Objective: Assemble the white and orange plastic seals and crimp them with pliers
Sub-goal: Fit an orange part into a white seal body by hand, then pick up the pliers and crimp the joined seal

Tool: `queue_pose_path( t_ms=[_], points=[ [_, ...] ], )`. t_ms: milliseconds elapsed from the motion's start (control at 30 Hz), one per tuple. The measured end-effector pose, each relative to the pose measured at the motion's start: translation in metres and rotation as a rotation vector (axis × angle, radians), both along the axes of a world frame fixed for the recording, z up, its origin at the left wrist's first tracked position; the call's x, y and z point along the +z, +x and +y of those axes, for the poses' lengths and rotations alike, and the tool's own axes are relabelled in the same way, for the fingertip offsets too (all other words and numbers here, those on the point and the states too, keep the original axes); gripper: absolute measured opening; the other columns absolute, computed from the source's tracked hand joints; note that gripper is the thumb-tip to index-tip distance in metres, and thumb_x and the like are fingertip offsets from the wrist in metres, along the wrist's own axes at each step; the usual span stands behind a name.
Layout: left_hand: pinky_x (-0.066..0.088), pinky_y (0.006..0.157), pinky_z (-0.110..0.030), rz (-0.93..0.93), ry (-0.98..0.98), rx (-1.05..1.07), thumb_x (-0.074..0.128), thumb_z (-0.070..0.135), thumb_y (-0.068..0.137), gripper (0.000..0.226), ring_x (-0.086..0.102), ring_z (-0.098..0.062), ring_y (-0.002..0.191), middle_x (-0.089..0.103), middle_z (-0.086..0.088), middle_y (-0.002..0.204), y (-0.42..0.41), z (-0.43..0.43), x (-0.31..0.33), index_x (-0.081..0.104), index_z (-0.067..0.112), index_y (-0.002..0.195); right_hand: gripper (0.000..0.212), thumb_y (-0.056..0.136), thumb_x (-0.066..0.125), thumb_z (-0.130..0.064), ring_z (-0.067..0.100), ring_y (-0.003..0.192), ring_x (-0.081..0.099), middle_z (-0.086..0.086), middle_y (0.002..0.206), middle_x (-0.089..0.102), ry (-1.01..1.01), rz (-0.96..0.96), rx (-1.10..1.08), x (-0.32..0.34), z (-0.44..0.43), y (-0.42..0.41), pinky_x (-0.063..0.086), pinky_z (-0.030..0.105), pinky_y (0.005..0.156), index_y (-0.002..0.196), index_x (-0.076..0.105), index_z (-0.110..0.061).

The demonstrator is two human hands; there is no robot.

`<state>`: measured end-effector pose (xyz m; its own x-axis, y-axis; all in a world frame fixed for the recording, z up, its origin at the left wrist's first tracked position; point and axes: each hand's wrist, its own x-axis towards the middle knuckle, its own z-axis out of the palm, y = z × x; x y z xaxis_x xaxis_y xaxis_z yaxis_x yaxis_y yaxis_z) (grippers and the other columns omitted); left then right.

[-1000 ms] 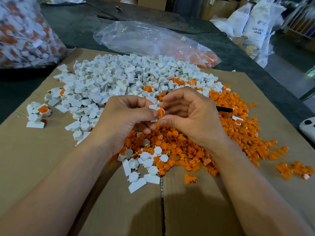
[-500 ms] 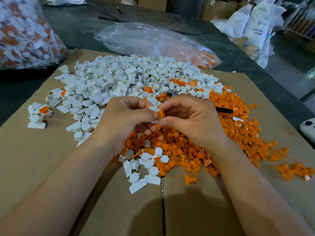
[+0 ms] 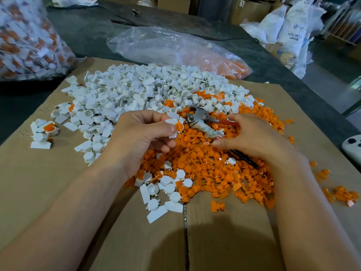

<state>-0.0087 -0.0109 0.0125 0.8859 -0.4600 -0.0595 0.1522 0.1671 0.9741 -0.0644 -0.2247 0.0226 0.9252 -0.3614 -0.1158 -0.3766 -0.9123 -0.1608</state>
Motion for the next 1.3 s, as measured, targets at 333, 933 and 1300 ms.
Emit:
queue_pose_path(
  t_ms=[333, 933, 1300],
  points=[
    [0.044, 0.038, -0.015, -0.002, -0.004, 0.013, 0.064, -0.008, 0.072, 0.013, 0.057, -0.012, 0.04, 0.062, -0.005, 0.05, 0.0, -0.001, -0.001, 0.061, 0.004, 0.067, 0.08, 0.065, 0.067, -0.062, 0.027, 0.116, 0.042, 0.007, 0.125, 0.046, -0.144, -0.005, -0.048, -0.006, 0.009, 0.006, 0.035, 0.035, 0.086, 0.131, 0.045, -0.023],
    [0.049, 0.047, -0.018, -0.074, -0.194, 0.115, 0.057, -0.007, 0.081, 0.014, 0.064, -0.013, 0.053, 0.064, 0.0, 0.055, 0.005, -0.006, -0.011, 0.055, 0.006, 0.076, 0.021, 0.082, 0.057, -0.01, 0.018, 0.081, 0.042, -0.004, 0.086, 0.045, -0.043, -0.569, 0.07, 0.015, 0.018, -0.007, 0.022, 0.026, 0.059, 0.103, 0.059, -0.01],
    [0.047, 0.046, -0.019, -0.214, -0.209, 0.236, 0.057, -0.003, 0.085, 0.019, 0.065, -0.01, 0.059, 0.067, 0.005, 0.06, 0.005, -0.006, -0.012, 0.054, 0.013, 0.075, 0.033, 0.087, 0.054, -0.036, 0.011, 0.08, 0.041, -0.004, 0.094, 0.05, -0.059, -0.442, 0.241, 0.005, 0.041, -0.004, 0.031, 0.028, 0.065, 0.114, 0.051, -0.018]
  ],
)
